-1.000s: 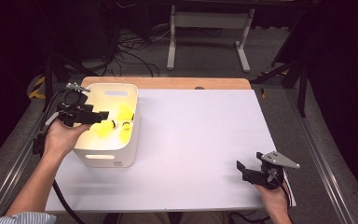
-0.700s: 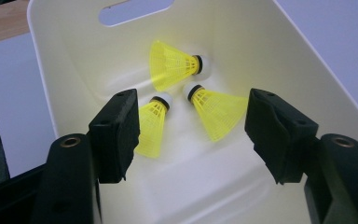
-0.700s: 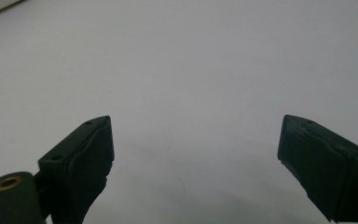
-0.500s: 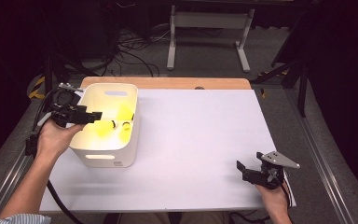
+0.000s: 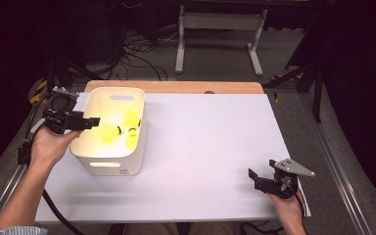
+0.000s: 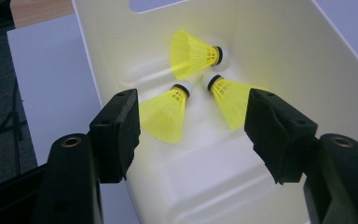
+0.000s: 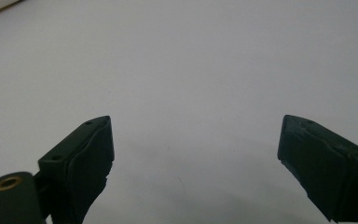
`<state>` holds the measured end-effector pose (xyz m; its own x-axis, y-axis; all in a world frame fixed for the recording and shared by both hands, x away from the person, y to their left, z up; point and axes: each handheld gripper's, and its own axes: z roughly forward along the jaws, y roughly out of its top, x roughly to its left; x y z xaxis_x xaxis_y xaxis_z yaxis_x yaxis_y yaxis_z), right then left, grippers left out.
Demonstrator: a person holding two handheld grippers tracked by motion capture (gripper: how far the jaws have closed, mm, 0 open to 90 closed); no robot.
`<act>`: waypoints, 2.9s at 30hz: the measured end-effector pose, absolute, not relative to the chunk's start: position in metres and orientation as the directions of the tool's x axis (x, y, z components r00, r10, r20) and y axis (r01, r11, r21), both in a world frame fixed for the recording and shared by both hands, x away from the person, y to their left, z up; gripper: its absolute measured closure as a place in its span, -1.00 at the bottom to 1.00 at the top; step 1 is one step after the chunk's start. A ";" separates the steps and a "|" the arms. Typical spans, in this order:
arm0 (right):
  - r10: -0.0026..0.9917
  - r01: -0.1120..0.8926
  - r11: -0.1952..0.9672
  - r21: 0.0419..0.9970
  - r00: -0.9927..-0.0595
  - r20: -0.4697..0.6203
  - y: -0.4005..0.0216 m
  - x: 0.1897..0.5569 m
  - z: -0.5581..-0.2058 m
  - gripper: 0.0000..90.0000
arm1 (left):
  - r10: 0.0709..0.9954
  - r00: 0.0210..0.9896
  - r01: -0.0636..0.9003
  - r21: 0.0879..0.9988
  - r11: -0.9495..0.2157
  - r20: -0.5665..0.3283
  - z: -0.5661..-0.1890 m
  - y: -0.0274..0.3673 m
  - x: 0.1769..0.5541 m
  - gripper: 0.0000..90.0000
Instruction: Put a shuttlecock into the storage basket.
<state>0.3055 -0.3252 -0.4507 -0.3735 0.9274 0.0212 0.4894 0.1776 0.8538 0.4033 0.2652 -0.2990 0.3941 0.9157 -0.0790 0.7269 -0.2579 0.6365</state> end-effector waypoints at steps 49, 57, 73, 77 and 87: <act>0.924 0.492 0.189 0.850 -0.381 0.016 -0.323 0.306 -0.452 -0.75 | 0.963 0.260 0.745 0.650 -0.150 -0.075 -0.312 0.316 0.386 -0.11; 0.924 0.491 0.191 0.850 -0.382 0.013 -0.323 0.306 -0.452 -0.75 | 0.965 0.253 0.746 0.650 -0.147 -0.073 -0.318 0.319 0.382 -0.11; 0.924 0.492 0.193 0.849 -0.383 0.011 -0.323 0.307 -0.452 -0.75 | 0.966 0.243 0.745 0.655 -0.127 -0.089 -0.324 0.323 0.375 -0.11; 0.924 0.493 0.194 0.848 -0.383 0.011 -0.323 0.307 -0.452 -0.75 | 0.966 0.242 0.750 0.649 -0.127 -0.090 -0.328 0.324 0.374 -0.11; 0.924 0.494 0.193 0.848 -0.383 0.013 -0.323 0.307 -0.452 -0.75 | 0.969 0.229 0.752 0.649 -0.116 -0.092 -0.334 0.327 0.371 -0.11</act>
<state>0.3067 -0.3225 -0.4524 -0.3826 0.9238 0.0129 0.4943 0.1929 0.8476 0.3709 0.3271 -0.3341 0.2290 0.9691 -0.0917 0.7522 -0.1164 0.6486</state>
